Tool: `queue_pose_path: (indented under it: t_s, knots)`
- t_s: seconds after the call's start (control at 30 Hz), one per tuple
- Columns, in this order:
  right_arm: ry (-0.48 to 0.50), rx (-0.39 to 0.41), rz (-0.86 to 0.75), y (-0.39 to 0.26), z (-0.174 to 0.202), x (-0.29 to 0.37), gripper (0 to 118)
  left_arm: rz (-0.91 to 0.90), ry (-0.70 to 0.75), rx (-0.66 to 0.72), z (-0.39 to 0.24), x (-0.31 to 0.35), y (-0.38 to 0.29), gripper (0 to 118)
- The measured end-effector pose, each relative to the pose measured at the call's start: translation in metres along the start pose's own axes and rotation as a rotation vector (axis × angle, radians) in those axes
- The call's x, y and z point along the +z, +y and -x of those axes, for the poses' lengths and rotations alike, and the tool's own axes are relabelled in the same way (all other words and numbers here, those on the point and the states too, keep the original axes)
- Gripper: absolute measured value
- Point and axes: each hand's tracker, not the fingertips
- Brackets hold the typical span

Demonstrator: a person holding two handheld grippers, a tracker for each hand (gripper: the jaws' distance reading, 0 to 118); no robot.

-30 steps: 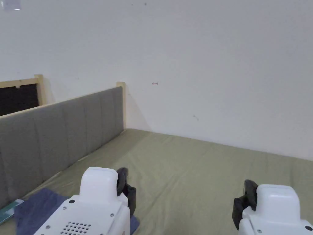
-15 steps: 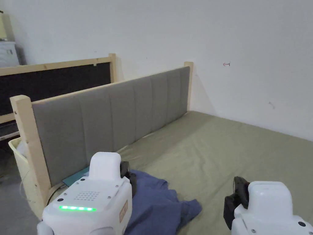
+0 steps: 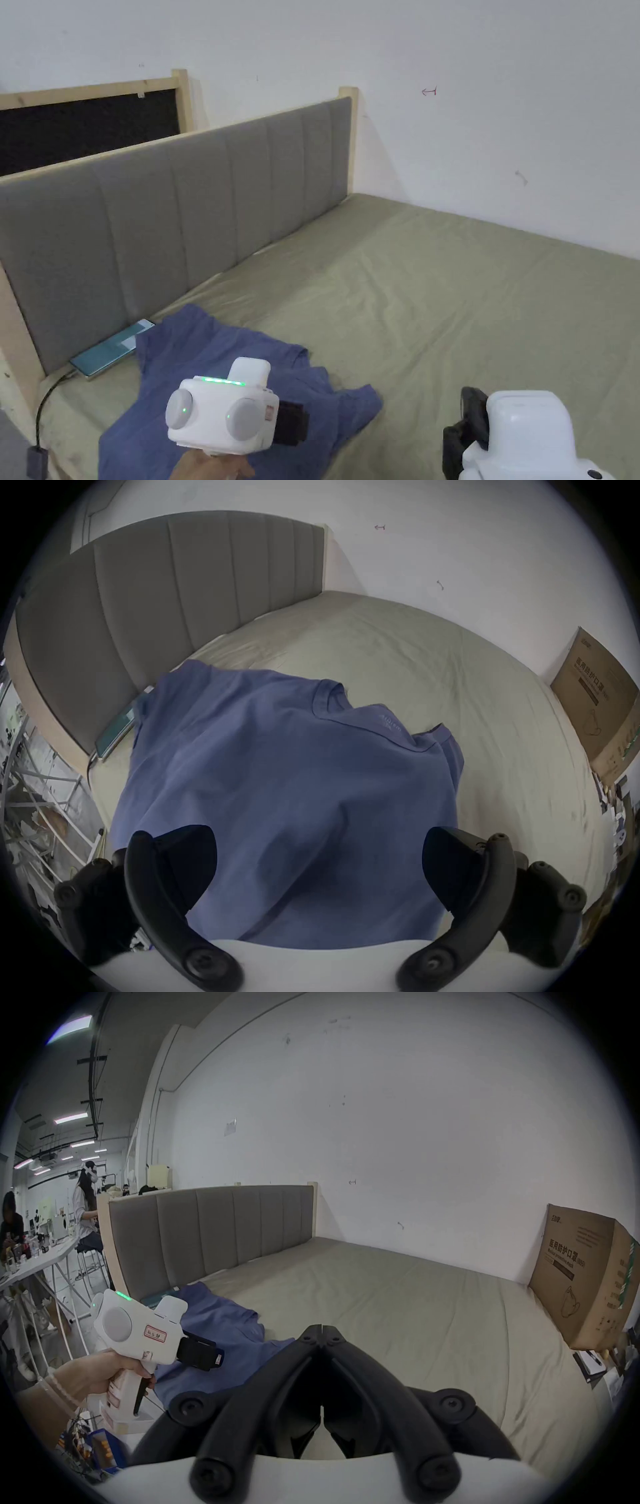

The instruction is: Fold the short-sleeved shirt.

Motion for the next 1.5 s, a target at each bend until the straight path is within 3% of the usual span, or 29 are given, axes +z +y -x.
queue_pose_path:
  t_s: [0.07, 0.13, 0.27, 0.33, 0.43, 0.5, 0.57, 0.6, 0.63, 0.67, 0.7, 0.87, 0.97, 1.03, 1.13, 1.27, 1.4, 1.5]
  knots:
    - [-0.012, 0.001, 0.006, -0.002, -0.001, -0.005, 0, -0.004, 0.067, -0.056, -0.007, -0.009, -0.001, 117]
    - [-0.005, 0.001, 0.022, -0.004, -0.003, -0.01, 0, 0.045, 0.042, -0.069, -0.01, -0.021, 0.004, 117]
    - [-0.005, 0.006, 0.062, -0.016, -0.006, -0.023, 0, 0.134, -0.083, 0.048, -0.012, -0.051, 0.009, 112]
    - [-0.002, -0.018, 0.104, -0.022, -0.008, -0.03, 0, 0.205, -0.012, 0.069, -0.01, -0.081, 0.001, 112]
    - [-0.007, -0.041, 0.128, -0.028, -0.015, -0.036, 0, 0.154, -0.012, 0.04, -0.012, -0.067, 0.003, 106]
    - [-0.018, -0.053, 0.138, -0.03, -0.02, -0.041, 0, 0.12, 0.024, 0.115, -0.01, -0.054, 0.005, 86]
    - [-0.026, -0.077, 0.15, -0.031, -0.024, -0.044, 0, 0.108, 0.035, 0.118, -0.005, -0.049, 0.003, 59]
    - [-0.025, -0.094, 0.157, -0.032, -0.027, -0.044, 0, 0.094, 0.048, 0.118, -0.006, -0.043, 0.003, 39]
    - [-0.023, -0.108, 0.157, -0.033, -0.03, -0.043, 0, 0.088, 0.08, 0.133, -0.004, -0.041, 0.003, 7]
    - [-0.023, -0.115, 0.157, -0.035, -0.033, -0.042, 0, 0.094, 0.125, 0.149, 0.0, -0.042, 0.002, 5]
    - [-0.026, -0.117, 0.161, -0.035, -0.034, -0.041, 0, 0.11, 0.033, 0.219, 0.005, -0.043, 0.001, 5]
    - [-0.053, -0.136, 0.162, -0.036, -0.052, -0.03, 0, 0.158, -0.04, 0.356, 0.027, -0.037, 0.024, 5]
    - [-0.091, -0.145, 0.156, -0.033, -0.068, -0.022, 0, 0.107, -0.206, 0.592, 0.053, -0.021, 0.026, 5]
    - [-0.122, -0.175, 0.15, -0.031, -0.08, -0.017, 0, 0.101, -0.244, 0.643, 0.059, -0.011, 0.031, 5]
    - [-0.158, -0.238, 0.128, -0.028, -0.098, -0.006, 0, 0.053, -0.223, 0.504, 0.03, 0.025, 0.046, 5]
    - [-0.208, -0.263, 0.103, -0.022, -0.119, 0.01, 0, -0.013, -0.379, 0.515, -0.005, 0.055, 0.079, 5]
    - [-0.277, -0.264, 0.063, -0.017, -0.14, 0.037, 0, -0.086, -0.448, 0.304, -0.085, 0.1, 0.117, 5]
    - [-0.336, -0.279, 0.037, -0.015, -0.159, 0.057, 0, -0.098, -0.611, 0.207, -0.161, 0.13, 0.134, 5]
